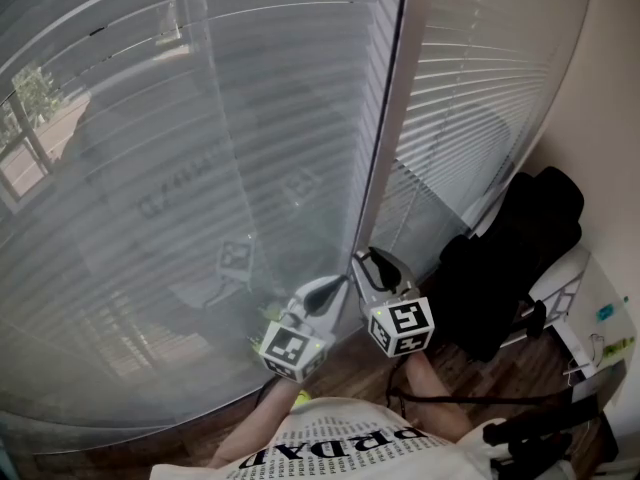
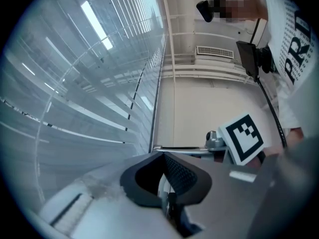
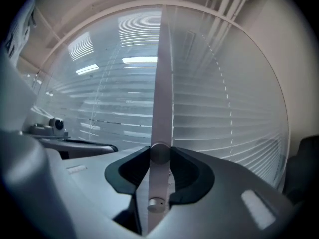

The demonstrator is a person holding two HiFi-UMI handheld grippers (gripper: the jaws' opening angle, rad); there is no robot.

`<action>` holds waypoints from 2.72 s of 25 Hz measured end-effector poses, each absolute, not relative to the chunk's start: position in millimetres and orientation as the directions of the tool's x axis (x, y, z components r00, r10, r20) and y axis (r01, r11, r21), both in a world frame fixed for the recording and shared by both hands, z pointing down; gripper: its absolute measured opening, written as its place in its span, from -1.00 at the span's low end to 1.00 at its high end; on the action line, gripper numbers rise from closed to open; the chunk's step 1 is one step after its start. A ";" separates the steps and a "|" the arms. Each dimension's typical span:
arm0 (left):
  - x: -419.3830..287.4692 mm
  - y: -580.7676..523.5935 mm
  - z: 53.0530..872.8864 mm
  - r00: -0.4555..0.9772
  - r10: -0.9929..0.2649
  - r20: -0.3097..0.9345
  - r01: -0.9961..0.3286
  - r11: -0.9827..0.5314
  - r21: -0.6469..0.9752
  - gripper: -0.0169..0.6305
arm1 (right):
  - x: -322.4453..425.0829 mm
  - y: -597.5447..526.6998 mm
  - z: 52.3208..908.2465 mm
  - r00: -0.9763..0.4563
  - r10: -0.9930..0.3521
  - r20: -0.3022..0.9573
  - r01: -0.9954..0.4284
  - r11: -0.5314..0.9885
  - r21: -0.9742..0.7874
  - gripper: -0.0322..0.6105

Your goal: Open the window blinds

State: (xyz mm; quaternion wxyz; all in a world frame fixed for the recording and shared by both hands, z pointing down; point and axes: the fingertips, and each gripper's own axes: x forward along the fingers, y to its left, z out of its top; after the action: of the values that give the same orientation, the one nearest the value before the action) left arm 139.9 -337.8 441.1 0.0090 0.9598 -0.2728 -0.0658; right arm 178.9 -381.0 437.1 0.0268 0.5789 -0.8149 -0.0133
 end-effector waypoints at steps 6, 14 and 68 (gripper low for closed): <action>137.9 -337.6 440.9 0.841 -0.527 -0.123 -0.526 -0.849 0.047 -0.97 | 168.2 -370.5 423.3 -0.317 -0.948 0.016 -0.832 0.286 0.476 -0.46; 138.0 -337.4 441.3 0.838 -0.531 -0.126 -0.529 -0.847 0.056 -0.97 | 168.7 -375.4 430.3 -0.319 -0.947 0.042 -0.804 0.294 0.516 -0.48; 132.4 -336.9 444.7 0.851 -0.511 -0.118 -0.507 -0.859 0.063 -0.97 | 174.3 -380.6 436.4 -0.286 -0.955 0.083 -0.850 0.292 0.438 -0.48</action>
State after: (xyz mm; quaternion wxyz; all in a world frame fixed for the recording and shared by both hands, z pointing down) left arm 132.4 -336.9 444.7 0.0150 0.9620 -0.2647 -0.0654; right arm 174.3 -380.6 436.4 0.1667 0.5739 -0.7863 -0.1565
